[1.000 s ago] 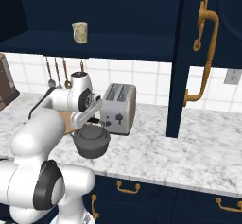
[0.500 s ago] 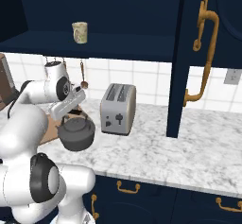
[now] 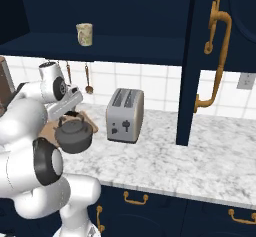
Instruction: Pick the kettle from the counter and place it on the tray. Then pick the mug from the cabinet and place it on the tray. Then close the cabinet doors.
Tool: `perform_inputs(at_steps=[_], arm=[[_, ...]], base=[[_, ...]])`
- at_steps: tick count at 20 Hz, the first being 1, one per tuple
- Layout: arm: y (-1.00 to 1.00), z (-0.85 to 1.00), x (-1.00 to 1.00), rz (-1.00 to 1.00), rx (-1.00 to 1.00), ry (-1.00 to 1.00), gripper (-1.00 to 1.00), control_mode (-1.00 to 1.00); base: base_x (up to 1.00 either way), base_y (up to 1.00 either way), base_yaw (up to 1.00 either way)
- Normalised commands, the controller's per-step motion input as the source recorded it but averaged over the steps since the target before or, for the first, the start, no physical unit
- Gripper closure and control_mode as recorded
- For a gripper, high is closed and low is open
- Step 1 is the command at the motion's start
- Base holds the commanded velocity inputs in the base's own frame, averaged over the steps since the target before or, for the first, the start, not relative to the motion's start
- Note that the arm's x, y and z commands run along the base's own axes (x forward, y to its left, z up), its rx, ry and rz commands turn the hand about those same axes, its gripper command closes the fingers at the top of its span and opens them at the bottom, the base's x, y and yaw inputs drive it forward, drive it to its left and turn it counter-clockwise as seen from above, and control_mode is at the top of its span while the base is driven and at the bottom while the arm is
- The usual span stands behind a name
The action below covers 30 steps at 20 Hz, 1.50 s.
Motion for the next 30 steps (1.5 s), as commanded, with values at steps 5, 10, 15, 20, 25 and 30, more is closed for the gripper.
perform_inputs(at_steps=[5,10,15,20,25,30], arm=[[0.58,0.02,0.62,-0.13,0.00,0.00,1.00,-1.00],[0.39,0.00,0.74,-0.15,0.00,0.00,1.00,-1.00],[0.27,0.00,0.78,-0.14,0.00,0.00,1.00,-1.00],[0.07,-0.03,0.65,-0.08,0.00,0.00,1.00,-1.00],[0.00,-0.10,0.38,-0.02,0.00,0.00,1.00,-1.00],[0.01,-0.05,0.08,0.00,0.00,0.00,1.00,-1.00]], base=[[0.00,0.00,0.00],[0.00,0.00,0.00],[0.00,0.00,0.00],[0.00,0.00,0.00],[0.00,0.00,0.00],[0.00,0.00,0.00]])
